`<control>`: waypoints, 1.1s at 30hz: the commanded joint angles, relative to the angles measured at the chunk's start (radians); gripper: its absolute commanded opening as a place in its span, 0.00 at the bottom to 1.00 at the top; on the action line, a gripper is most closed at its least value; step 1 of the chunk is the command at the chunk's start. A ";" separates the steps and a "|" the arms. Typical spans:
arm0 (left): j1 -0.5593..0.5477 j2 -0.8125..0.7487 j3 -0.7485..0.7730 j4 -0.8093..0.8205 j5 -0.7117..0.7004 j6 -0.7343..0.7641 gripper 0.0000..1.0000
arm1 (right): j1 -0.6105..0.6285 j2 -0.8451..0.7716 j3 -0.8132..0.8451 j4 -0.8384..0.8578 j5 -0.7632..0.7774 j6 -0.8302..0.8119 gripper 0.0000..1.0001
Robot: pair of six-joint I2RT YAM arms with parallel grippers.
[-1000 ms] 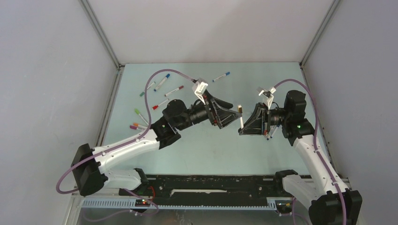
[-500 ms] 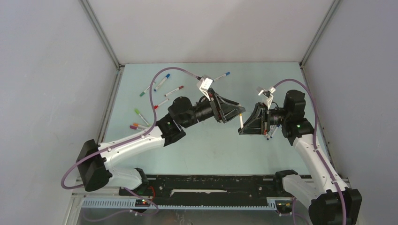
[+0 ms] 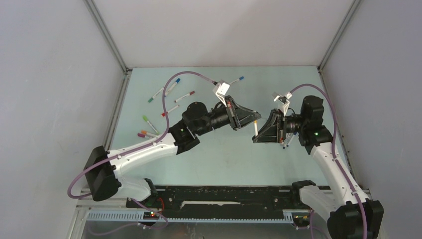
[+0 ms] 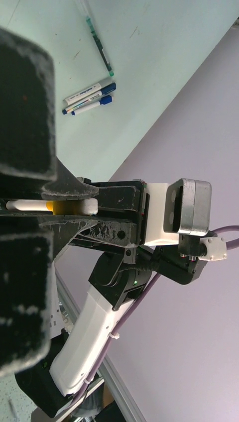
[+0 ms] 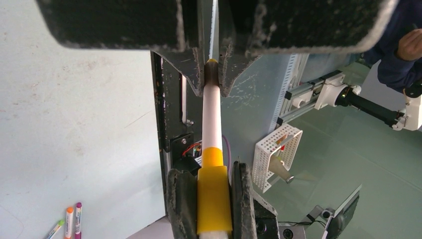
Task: Open the pen caps
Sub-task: Open the pen cap from the pen.
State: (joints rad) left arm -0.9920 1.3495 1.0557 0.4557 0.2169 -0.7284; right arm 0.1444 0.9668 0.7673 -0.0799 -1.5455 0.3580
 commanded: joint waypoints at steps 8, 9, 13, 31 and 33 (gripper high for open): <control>0.000 -0.031 -0.013 0.107 -0.014 -0.027 0.00 | -0.014 -0.016 0.003 0.035 -0.015 0.009 0.26; -0.002 -0.033 -0.023 0.117 -0.016 -0.030 0.00 | -0.015 -0.017 0.003 0.035 -0.014 0.011 0.30; -0.006 -0.038 -0.052 0.148 -0.023 -0.035 0.00 | -0.021 -0.017 0.003 0.054 -0.012 0.032 0.45; -0.016 -0.010 -0.068 0.162 -0.035 -0.018 0.00 | -0.004 0.028 0.033 0.255 0.009 0.242 0.06; -0.016 -0.018 -0.077 0.169 -0.063 -0.006 0.00 | -0.002 0.030 0.033 0.227 0.010 0.224 0.00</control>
State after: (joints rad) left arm -0.9981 1.3430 1.0138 0.5667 0.1871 -0.7506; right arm 0.1322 0.9882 0.7700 0.1505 -1.5494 0.5835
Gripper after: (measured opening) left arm 0.069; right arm 0.062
